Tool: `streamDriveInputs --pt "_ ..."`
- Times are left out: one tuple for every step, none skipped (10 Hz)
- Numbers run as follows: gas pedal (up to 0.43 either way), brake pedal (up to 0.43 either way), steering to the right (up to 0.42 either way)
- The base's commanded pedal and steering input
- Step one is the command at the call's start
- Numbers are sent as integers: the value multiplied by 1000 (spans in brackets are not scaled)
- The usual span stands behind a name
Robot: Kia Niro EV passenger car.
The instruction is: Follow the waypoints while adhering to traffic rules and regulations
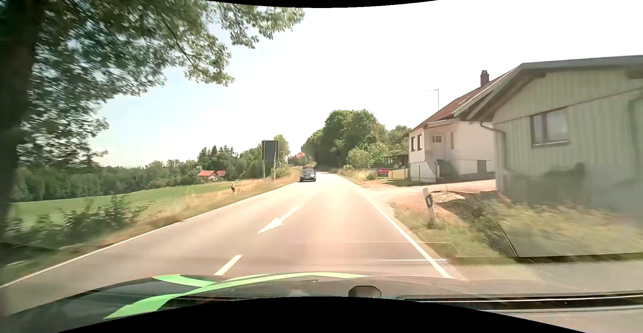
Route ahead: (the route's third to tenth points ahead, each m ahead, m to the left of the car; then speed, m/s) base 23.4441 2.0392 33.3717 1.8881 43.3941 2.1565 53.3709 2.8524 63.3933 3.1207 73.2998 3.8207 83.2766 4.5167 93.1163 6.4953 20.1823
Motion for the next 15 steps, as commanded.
streamDriveInputs --pt "150 0 -6" --pt "150 0 -6" --pt "150 0 -7" --pt "150 0 -7" --pt "157 0 -7" --pt "169 0 -7" --pt "177 0 -7" --pt "197 0 -7" --pt "209 0 -7" --pt "228 0 -7" --pt "248 0 -7" --pt "268 0 -7" --pt "268 0 -8" --pt "268 0 -9" --pt "268 0 -8"
